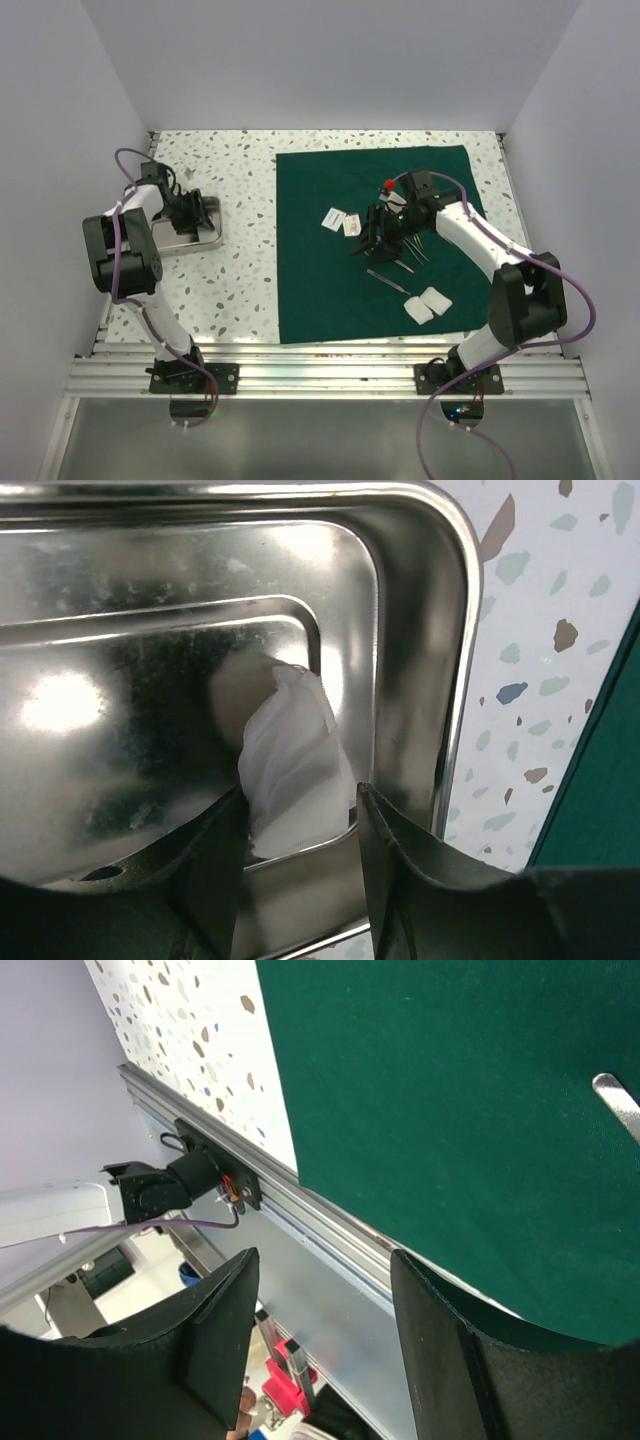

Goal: Prepare the surgical pack

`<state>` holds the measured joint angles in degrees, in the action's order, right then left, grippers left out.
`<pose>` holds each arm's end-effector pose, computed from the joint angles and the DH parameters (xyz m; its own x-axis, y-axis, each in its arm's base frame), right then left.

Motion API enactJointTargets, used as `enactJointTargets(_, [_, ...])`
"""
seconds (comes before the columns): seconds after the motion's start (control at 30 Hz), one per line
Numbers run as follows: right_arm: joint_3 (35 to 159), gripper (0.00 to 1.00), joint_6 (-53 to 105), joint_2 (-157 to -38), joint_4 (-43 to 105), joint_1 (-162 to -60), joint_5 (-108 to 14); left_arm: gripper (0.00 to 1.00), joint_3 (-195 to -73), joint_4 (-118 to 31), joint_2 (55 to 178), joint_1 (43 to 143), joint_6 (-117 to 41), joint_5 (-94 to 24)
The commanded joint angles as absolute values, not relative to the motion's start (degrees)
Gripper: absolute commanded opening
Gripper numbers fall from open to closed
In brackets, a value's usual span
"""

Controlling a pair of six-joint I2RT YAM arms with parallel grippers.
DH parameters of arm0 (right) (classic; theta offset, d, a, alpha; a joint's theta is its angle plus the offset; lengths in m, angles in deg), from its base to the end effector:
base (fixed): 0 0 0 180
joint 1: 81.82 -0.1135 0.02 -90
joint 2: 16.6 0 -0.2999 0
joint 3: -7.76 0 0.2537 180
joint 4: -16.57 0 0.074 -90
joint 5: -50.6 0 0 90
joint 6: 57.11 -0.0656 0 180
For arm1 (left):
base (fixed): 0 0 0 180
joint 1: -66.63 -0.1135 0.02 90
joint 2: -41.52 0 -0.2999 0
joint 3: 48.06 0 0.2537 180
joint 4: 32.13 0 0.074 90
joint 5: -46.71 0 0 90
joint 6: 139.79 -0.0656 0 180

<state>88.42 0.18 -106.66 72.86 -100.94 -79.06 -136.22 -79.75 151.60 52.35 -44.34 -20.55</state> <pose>0.2904 0.1450 0.2585 -0.9949 0.0954 -0.0321 0.0443 0.7009 0.7119 0.3991 0.0754 0.1744 -0.8947 -0.3181 -0.3136 -0.1823 0.9010 -0.3937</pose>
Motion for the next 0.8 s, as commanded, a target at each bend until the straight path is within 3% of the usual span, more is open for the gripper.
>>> enactJointTargets(0.0, [89.9, 0.59, 1.1, -106.5, 72.4, -101.0, -80.0, 0.51, -138.6, -81.1, 146.9, 52.0, -40.2, -25.8])
enactJointTargets(0.23, [90.7, 0.59, 1.4, -104.7, 74.5, -100.8, -76.1, 0.56, -138.4, -82.9, 143.9, 52.0, -36.6, -29.3])
enactJointTargets(0.3, [89.9, 0.60, 0.1, -103.4, 74.5, -100.5, -74.0, 0.74, -138.3, -84.2, 142.9, 52.4, -34.4, -31.7])
enactJointTargets(0.33, [89.4, 0.60, -0.4, -102.8, 74.8, -100.3, -72.7, 0.77, -138.2, -84.7, 141.5, 52.6, -33.6, -35.3])
enactJointTargets(0.5, [81.4, 0.59, -2.4, -96.8, 75.1, -92.1, -66.8, 0.78, -136.5, -87.5, 135.6, 56.1, -29.0, -45.5])
enactJointTargets(0.77, [67.9, 0.52, 3.0, -88.4, 78.6, -80.3, -58.1, 0.73, -127.8, -83.1, 124.5, 75.9, -22.6, -34.9])
